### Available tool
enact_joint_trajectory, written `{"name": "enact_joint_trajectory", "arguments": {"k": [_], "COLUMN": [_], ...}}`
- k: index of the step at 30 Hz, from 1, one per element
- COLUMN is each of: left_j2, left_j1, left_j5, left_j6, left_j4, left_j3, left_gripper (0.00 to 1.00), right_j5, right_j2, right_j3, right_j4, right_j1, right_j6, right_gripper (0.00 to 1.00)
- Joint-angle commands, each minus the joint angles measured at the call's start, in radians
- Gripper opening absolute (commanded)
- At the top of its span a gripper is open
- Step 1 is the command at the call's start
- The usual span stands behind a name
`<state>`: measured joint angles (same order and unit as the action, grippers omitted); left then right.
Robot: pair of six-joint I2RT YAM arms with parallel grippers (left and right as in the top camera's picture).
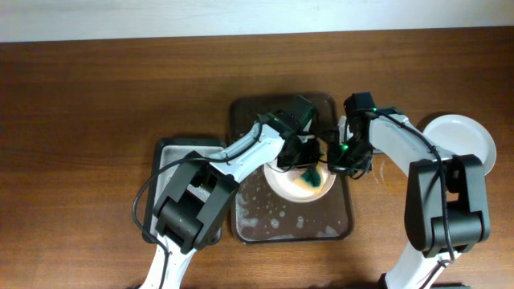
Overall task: Clean dirty plates on tray and stack at the side
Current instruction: 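Scrub the pink plate with the sponge in the left gripper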
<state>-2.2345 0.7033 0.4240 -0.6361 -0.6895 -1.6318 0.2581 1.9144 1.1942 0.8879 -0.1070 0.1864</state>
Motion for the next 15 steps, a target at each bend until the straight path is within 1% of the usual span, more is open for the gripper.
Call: {"name": "enact_joint_trajectory", "arguments": {"k": [1, 3, 9, 12, 15], "left_j2": [-0.057, -0.057, -0.056, -0.056, -0.054], "left_j1": [-0.022, -0.074, -0.19, -0.194, -0.188], "left_j5": [-0.264, -0.408, -0.593, -0.592, -0.507], "left_j6": [0.027, 0.016, -0.007, -0.007, 0.037], "left_j4": [-0.192, -0.285, -0.481, -0.526, -0.564], "left_j3": [0.047, 0.034, -0.107, -0.165, -0.248], "left_gripper": [0.0, 0.0, 0.0, 0.0, 0.0], "right_j5": [0.011, 0.011, 0.011, 0.011, 0.011], "right_j2": [0.008, 0.008, 0.008, 0.008, 0.008], "right_j3": [-0.001, -0.001, -0.001, -0.001, -0.001], "right_j4": [-0.01, -0.01, -0.01, -0.006, -0.005], "right_j1": [-0.011, -0.011, -0.011, -0.011, -0.011], "right_j6": [-0.025, -0.025, -0.024, -0.024, -0.024], "right_gripper": [0.04, 0.04, 0.04, 0.04, 0.04]}}
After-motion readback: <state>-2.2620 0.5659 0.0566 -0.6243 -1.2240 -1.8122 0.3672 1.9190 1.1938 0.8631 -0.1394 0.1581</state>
